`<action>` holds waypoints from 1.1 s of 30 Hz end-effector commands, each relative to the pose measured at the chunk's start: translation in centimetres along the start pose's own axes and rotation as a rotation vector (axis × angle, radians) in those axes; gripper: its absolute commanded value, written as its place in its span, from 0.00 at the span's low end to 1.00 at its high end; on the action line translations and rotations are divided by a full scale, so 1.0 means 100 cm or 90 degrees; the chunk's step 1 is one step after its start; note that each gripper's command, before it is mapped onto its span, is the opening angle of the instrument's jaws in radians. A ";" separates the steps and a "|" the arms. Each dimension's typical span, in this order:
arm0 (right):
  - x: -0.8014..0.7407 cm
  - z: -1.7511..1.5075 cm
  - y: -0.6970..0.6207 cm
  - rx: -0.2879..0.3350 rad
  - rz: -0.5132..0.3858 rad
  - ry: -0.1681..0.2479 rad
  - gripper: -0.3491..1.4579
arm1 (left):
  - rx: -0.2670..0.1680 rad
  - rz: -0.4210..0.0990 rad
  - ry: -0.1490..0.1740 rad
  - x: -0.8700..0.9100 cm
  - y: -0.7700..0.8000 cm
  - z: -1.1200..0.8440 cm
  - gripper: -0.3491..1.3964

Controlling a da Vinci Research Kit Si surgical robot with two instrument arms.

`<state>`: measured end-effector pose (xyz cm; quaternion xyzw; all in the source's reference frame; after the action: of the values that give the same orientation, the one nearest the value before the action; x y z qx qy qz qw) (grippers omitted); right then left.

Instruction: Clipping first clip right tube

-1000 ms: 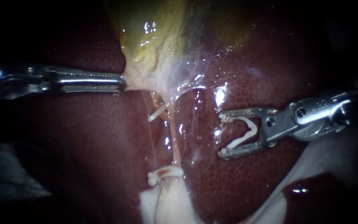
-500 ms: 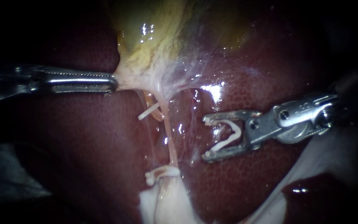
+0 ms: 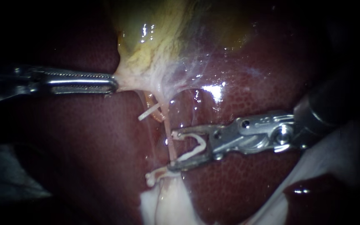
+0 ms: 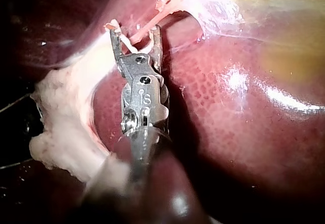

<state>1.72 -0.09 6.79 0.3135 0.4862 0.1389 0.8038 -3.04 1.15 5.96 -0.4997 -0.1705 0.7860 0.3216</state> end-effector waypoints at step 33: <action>0.0015 0.0003 -0.0022 0.192 0.160 0.153 0.27 | 0.002 0.000 0.000 0.0000 -0.0005 0.0000 0.00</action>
<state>1.79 -0.19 6.55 0.4696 0.5509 0.1986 0.6607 -3.02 1.19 5.99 -0.4992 -0.1686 0.7863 0.3226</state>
